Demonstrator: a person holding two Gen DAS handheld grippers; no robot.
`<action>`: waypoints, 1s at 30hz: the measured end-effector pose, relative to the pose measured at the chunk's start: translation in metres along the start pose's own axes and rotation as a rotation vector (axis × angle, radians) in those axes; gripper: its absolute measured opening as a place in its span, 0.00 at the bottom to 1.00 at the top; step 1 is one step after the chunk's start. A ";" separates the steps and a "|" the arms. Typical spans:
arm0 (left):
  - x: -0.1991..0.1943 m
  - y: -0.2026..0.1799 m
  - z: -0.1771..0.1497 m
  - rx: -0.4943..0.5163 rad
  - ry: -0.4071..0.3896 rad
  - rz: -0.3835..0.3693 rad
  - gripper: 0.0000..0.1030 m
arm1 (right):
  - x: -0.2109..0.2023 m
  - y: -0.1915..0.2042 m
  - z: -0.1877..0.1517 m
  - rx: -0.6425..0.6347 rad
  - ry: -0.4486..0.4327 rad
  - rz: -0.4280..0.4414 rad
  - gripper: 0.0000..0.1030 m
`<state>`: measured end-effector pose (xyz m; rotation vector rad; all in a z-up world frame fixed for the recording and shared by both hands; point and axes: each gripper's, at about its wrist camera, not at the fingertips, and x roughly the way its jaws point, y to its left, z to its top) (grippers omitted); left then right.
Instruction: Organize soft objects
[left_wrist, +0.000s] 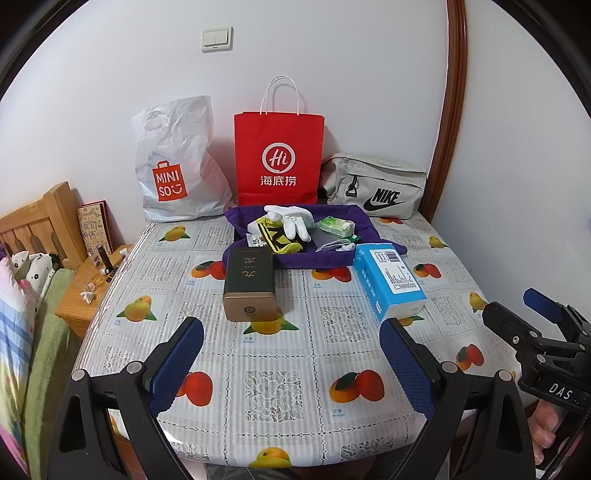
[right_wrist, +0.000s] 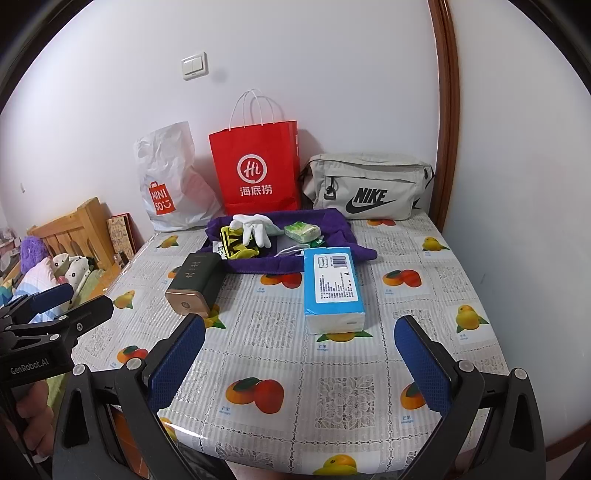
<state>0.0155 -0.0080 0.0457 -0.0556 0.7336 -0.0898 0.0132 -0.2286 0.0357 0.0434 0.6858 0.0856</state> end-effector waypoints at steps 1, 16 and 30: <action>0.000 0.000 0.000 -0.001 0.000 0.000 0.94 | 0.000 0.000 0.000 0.000 0.001 0.000 0.98; 0.000 0.000 -0.001 0.000 -0.001 0.002 0.94 | -0.001 0.000 0.000 0.000 -0.001 0.000 0.98; -0.002 -0.002 -0.003 -0.003 -0.002 0.005 0.94 | -0.002 0.000 -0.001 -0.003 0.006 -0.002 0.98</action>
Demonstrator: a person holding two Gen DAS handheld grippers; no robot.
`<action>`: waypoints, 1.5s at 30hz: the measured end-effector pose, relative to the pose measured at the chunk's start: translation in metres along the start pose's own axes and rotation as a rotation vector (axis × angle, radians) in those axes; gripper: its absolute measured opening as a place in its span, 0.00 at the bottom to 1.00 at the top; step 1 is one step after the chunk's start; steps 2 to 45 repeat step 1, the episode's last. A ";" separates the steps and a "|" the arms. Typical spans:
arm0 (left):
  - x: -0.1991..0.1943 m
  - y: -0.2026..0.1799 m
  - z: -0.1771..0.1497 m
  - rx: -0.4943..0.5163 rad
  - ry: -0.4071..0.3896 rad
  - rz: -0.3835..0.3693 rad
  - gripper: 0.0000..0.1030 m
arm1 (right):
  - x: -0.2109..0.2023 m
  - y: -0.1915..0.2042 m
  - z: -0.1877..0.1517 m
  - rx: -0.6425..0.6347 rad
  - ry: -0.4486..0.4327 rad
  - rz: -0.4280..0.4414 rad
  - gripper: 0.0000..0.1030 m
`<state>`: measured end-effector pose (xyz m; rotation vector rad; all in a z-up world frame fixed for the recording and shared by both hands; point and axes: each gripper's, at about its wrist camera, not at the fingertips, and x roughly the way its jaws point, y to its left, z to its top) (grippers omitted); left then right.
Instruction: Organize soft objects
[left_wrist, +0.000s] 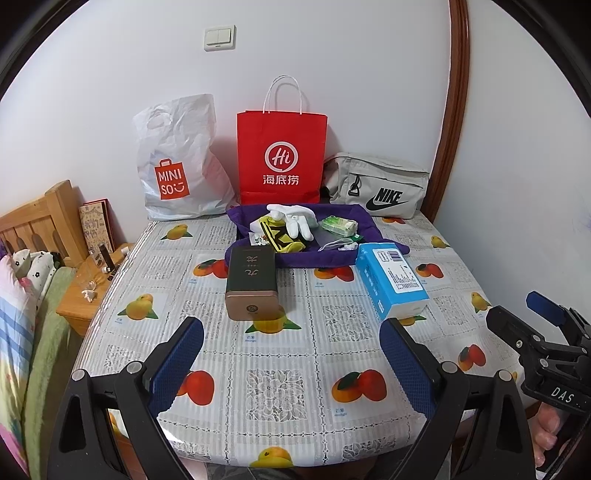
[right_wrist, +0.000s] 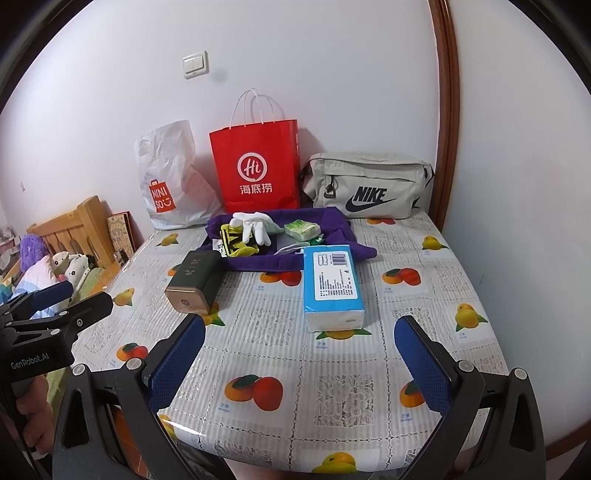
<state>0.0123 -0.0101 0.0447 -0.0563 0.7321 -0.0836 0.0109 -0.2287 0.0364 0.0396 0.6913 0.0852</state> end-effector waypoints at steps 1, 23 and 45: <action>0.001 0.000 -0.001 0.001 0.001 -0.004 0.94 | 0.000 0.000 0.000 0.000 0.001 0.001 0.98; 0.001 0.000 -0.001 0.001 0.001 -0.004 0.94 | 0.000 0.000 0.000 0.000 0.001 0.001 0.98; 0.001 0.000 -0.001 0.001 0.001 -0.004 0.94 | 0.000 0.000 0.000 0.000 0.001 0.001 0.98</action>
